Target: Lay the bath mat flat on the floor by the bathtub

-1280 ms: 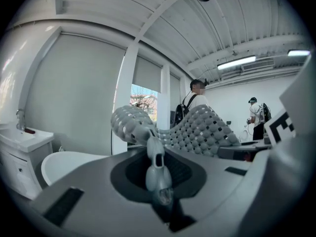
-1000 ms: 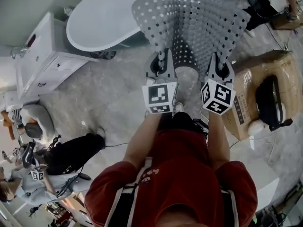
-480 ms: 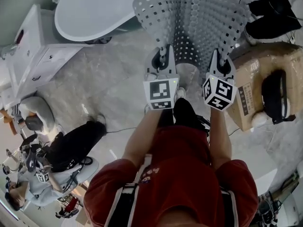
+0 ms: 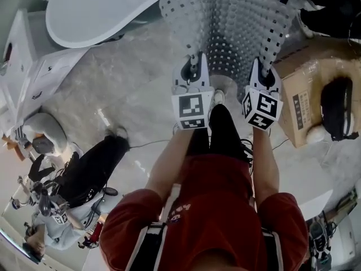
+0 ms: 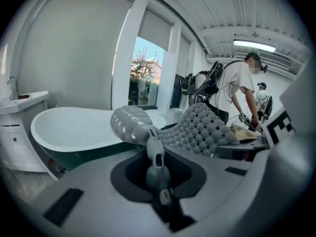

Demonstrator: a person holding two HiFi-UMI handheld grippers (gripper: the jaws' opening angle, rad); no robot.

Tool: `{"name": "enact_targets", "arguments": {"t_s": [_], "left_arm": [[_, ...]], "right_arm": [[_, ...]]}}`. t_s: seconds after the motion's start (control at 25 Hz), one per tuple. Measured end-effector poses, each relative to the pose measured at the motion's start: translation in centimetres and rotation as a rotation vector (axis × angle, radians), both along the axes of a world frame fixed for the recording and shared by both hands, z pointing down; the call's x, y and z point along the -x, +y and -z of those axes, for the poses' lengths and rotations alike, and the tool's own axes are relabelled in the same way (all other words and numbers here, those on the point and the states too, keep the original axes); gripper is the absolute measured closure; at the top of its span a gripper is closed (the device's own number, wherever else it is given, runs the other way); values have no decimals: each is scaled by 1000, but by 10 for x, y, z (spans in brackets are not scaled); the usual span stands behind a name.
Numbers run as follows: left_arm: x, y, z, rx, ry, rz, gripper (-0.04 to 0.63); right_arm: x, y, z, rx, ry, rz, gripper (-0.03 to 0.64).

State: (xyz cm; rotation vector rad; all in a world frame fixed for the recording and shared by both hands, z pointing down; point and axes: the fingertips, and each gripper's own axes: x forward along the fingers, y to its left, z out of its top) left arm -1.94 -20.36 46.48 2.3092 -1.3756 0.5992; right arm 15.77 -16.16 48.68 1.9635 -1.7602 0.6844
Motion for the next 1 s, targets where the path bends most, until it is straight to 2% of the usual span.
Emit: {"name": "enact_targets", "arguments": {"t_s": [0.16, 0.28, 0.44, 0.68, 1.0], "left_arm": [[-25, 39, -14, 24, -4, -25, 545], [-31, 58, -24, 45, -10, -31, 545], [-27, 51, -55, 82, -20, -41, 546], [-14, 43, -116, 131, -43, -28, 546], [-11, 35, -199, 143, -71, -45, 546]], "right_arm": [[-25, 42, -11, 28, 6, -14, 549], [-28, 62, -19, 49, 8, 5, 549], [-18, 55, -49, 88, 18, 48, 549], [-16, 51, -109, 140, 11, 48, 549], [-19, 46, -194, 171, 13, 73, 549]]}}
